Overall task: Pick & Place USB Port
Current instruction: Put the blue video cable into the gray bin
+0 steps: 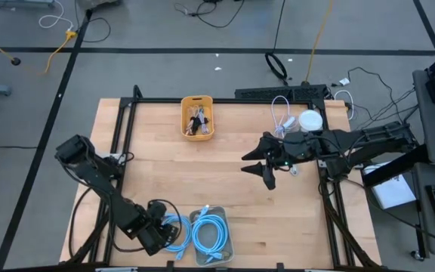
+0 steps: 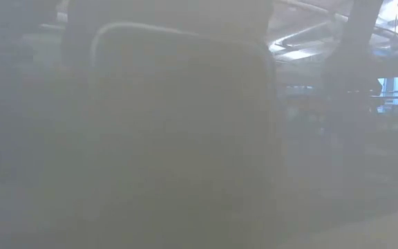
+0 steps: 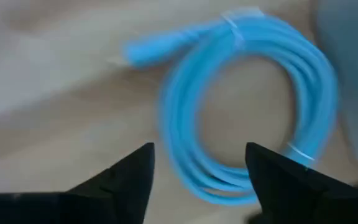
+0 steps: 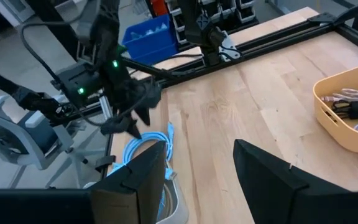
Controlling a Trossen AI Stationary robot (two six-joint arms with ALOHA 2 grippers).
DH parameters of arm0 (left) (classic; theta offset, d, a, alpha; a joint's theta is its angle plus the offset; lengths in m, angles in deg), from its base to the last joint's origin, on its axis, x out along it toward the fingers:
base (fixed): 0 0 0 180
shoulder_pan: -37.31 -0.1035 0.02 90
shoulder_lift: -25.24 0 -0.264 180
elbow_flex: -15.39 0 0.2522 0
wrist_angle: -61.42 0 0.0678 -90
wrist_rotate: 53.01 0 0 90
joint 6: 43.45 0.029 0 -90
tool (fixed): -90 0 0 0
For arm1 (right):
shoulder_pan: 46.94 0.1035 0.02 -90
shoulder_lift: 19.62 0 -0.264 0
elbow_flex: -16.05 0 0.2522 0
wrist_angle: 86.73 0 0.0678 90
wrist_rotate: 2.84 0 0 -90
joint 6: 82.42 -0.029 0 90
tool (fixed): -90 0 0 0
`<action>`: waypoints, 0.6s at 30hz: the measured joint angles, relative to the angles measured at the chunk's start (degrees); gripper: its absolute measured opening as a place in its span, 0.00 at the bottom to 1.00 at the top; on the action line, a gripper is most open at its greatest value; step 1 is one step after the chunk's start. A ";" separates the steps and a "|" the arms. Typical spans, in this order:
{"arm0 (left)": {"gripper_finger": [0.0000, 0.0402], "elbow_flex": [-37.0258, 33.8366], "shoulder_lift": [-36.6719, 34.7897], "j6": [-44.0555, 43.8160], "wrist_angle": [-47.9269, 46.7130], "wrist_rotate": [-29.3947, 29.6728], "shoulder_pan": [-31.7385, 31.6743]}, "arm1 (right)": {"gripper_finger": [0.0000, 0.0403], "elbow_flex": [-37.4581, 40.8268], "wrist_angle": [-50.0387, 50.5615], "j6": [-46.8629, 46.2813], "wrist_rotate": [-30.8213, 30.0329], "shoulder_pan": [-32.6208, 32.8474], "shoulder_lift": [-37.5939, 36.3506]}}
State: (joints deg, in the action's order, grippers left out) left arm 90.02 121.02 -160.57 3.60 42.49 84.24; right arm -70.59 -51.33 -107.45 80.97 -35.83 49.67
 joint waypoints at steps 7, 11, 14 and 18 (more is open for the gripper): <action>0.67 -2.04 2.41 -0.26 4.93 -0.56 -0.35 | 0.45 0.00 -0.92 0.10 0.00 -0.24 0.00; 0.57 -2.06 4.60 2.48 5.13 -2.45 -1.06 | 0.45 0.00 -2.30 0.17 0.01 -0.22 0.00; 0.47 -1.95 6.11 4.61 6.72 -3.44 -1.64 | 0.45 0.00 -3.22 0.19 0.04 -0.13 0.00; 0.26 -1.91 6.92 6.19 6.29 -4.88 -2.56 | 0.45 0.00 -3.42 0.22 0.02 -0.13 0.00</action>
State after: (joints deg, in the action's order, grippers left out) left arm 88.11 127.93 -154.39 9.90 37.61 81.69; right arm -70.59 -54.75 -107.24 80.99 -35.96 49.67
